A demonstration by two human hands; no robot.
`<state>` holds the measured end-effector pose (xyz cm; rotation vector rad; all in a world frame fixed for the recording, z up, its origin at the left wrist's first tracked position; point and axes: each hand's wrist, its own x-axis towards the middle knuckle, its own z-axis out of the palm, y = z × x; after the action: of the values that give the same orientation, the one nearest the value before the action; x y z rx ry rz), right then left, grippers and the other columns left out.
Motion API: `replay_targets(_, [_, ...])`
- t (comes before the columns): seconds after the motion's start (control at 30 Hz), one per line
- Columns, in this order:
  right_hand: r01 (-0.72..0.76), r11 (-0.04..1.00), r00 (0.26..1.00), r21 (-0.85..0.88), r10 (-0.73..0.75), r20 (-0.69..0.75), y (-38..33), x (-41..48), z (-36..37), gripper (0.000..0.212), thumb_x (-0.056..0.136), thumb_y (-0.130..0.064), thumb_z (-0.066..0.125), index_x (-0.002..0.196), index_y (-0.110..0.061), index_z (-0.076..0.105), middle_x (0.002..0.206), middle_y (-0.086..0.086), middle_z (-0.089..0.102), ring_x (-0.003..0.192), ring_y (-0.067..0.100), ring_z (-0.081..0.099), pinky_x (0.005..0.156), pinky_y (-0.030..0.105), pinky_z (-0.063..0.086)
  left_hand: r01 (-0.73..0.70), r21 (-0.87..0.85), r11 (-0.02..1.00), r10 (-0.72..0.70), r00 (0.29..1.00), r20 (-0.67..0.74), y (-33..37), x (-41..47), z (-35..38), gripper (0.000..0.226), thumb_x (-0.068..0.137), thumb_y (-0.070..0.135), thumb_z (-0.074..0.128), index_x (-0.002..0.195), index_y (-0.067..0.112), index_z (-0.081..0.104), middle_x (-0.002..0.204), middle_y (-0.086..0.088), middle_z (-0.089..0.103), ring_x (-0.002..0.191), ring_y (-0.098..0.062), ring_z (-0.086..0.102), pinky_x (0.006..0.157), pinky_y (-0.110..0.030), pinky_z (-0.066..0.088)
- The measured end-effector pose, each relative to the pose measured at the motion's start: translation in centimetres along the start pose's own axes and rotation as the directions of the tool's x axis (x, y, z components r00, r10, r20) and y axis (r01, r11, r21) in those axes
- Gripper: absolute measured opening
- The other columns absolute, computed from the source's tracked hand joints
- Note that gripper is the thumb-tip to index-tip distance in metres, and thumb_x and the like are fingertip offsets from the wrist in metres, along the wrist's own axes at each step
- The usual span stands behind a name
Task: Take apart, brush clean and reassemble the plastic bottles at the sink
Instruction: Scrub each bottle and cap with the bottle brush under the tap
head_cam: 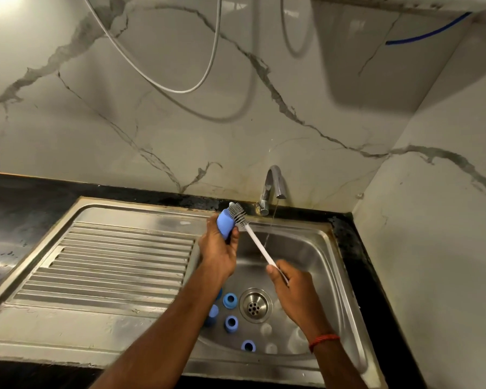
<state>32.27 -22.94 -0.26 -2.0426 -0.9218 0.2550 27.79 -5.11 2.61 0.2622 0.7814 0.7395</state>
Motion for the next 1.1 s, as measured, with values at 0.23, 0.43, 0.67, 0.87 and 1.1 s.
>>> replay_targets(0.23, [0.024, 0.994, 0.999, -0.107, -0.019, 0.050, 1.4, 0.5, -1.8, 0.033, 0.099, -0.035, 0.056, 0.067, -0.029, 0.048, 0.055, -0.014, 0.051, 0.049, 0.006, 0.047, 0.052, 0.023, 0.040, -0.086, 0.123, 0.989, 0.094, 0.994, -0.062, 1.6, 0.3, -0.1, 0.016, 0.102, 0.021, 0.052, 0.091, 0.009, 0.057, 0.076, -0.009, 0.058, 0.059, -0.014, 0.054, 0.049, -0.020, 0.045])
replay_targets(0.43, [0.069, 0.994, 0.998, -0.080, -0.068, 0.014, 0.2, 0.9, -1.0, 0.026, 0.100, -0.029, 0.056, 0.077, -0.017, 0.058, 0.053, -0.010, 0.043, 0.050, 0.005, 0.043, 0.050, 0.019, 0.035, -0.119, 0.189, 0.975, 0.135, 0.988, -0.077, 1.3, 0.2, 0.2, 0.016, 0.100, 0.021, 0.057, 0.090, 0.008, 0.059, 0.072, -0.009, 0.057, 0.051, -0.014, 0.051, 0.042, -0.020, 0.042])
replay_targets(0.67, [0.069, 0.995, 0.998, -0.071, -0.068, 0.011, 1.1, 0.1, -0.8, 0.026, 0.099, -0.032, 0.057, 0.075, -0.023, 0.056, 0.054, -0.011, 0.049, 0.050, 0.005, 0.046, 0.053, 0.032, 0.043, -0.097, 0.160, 0.982, 0.106, 0.993, -0.049, 1.3, 0.8, -0.7, 0.011, 0.098, 0.018, 0.058, 0.095, 0.007, 0.060, 0.076, -0.010, 0.061, 0.051, -0.012, 0.054, 0.043, -0.019, 0.047])
replay_targets(0.87, [0.086, 0.992, 0.995, -0.088, -0.081, 0.049, 0.2, 0.6, -1.1, 0.029, 0.100, -0.035, 0.054, 0.077, -0.018, 0.056, 0.055, -0.007, 0.048, 0.050, 0.006, 0.045, 0.051, 0.028, 0.041, -0.199, 0.211, 0.957, 0.211, 0.977, -0.037, 1.7, 0.9, -0.4, 0.013, 0.099, 0.017, 0.056, 0.111, 0.013, 0.052, 0.088, -0.009, 0.059, 0.058, -0.012, 0.058, 0.049, -0.022, 0.047])
replay_targets(1.1, [0.030, 0.991, 1.000, -0.131, -0.031, -0.007, 0.9, 0.8, -1.1, 0.030, 0.101, -0.033, 0.054, 0.071, -0.025, 0.051, 0.052, -0.010, 0.044, 0.049, 0.005, 0.045, 0.049, 0.020, 0.035, -0.062, 0.190, 0.980, 0.064, 0.998, -0.007, 0.4, 0.8, -0.5, 0.011, 0.098, 0.017, 0.060, 0.093, 0.008, 0.065, 0.076, -0.010, 0.063, 0.052, -0.013, 0.057, 0.045, -0.020, 0.049])
